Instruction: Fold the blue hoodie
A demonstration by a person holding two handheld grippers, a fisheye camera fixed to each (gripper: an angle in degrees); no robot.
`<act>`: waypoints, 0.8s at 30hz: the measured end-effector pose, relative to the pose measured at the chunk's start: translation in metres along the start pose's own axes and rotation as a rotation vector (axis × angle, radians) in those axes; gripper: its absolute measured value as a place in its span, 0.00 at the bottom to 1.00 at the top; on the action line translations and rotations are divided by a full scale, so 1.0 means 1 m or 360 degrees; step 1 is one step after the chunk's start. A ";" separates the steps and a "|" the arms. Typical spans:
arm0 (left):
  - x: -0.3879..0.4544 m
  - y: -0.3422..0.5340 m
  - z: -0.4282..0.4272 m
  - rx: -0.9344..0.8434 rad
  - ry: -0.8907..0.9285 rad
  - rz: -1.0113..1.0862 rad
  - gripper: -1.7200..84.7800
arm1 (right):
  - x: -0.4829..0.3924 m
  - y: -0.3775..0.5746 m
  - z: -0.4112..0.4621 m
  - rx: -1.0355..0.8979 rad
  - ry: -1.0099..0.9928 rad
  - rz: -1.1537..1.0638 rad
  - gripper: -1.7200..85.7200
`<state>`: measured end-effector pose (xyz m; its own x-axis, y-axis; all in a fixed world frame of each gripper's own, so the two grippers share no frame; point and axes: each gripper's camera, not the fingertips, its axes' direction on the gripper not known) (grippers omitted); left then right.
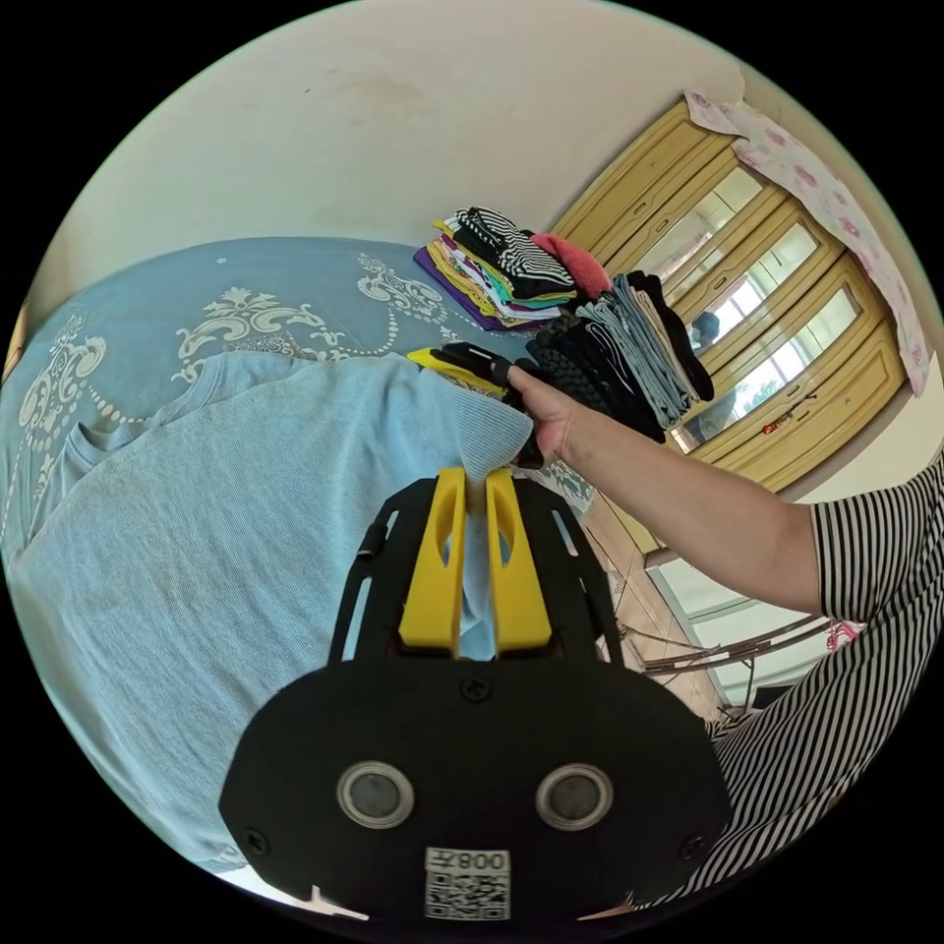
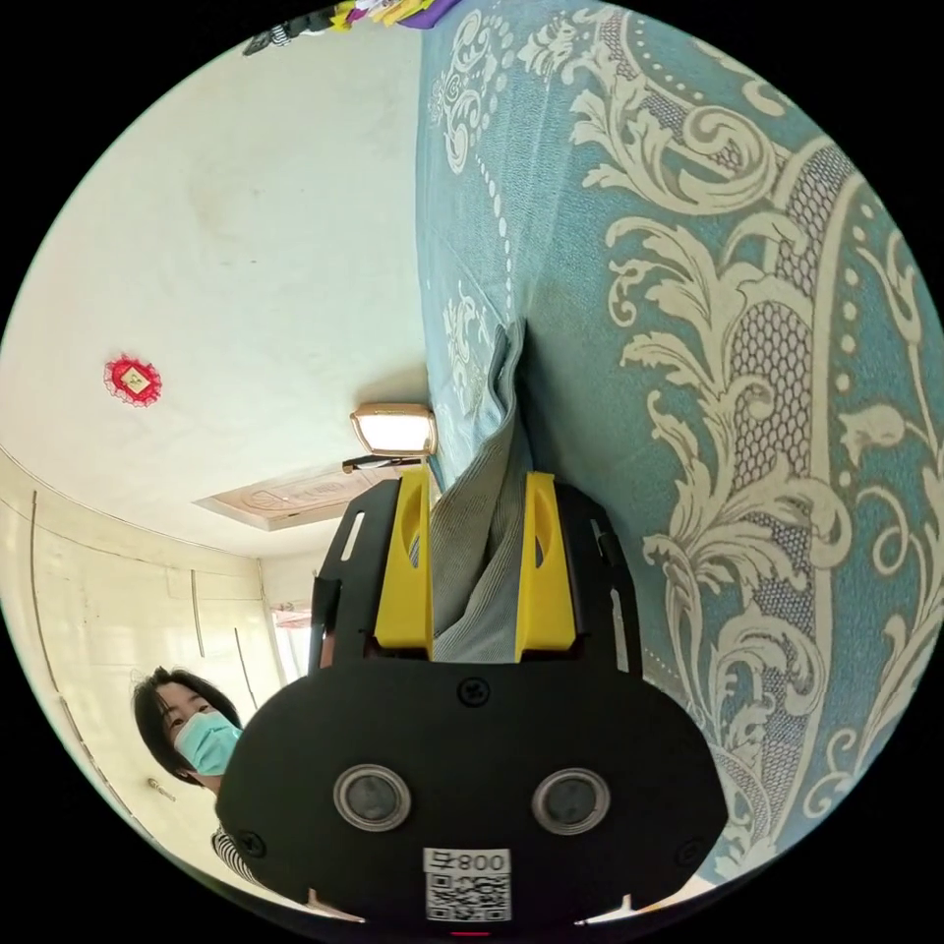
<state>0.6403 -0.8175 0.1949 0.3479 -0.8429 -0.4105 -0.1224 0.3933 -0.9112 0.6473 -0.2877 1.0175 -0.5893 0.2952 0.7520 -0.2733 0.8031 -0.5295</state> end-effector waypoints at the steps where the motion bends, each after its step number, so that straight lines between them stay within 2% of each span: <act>1: -0.002 0.002 -0.002 0.0001 0.0003 0.0003 0.05 | 0.000 -0.001 0.002 -0.0005 0.0005 0.0004 0.16; 9: -0.020 0.022 -0.015 -0.0012 0.0027 0.0008 0.05 | -0.009 -0.011 0.032 -0.0067 0.0121 0.0003 0.08; 15: -0.043 0.045 -0.038 0.0022 0.0042 -0.0012 0.05 | -0.022 -0.003 0.051 -0.0056 0.0121 -0.0046 0.06; 24: -0.101 0.111 -0.126 0.0264 0.0061 -0.0167 0.05 | -0.090 0.027 0.132 -0.0138 -0.0014 -0.0351 0.05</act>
<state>0.4746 -0.7345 0.1311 0.3147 -0.8947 -0.3172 0.0684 0.3546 -0.9325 0.5928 -0.3606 0.8836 -0.5292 0.1037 0.8422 -0.3301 0.8891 -0.3170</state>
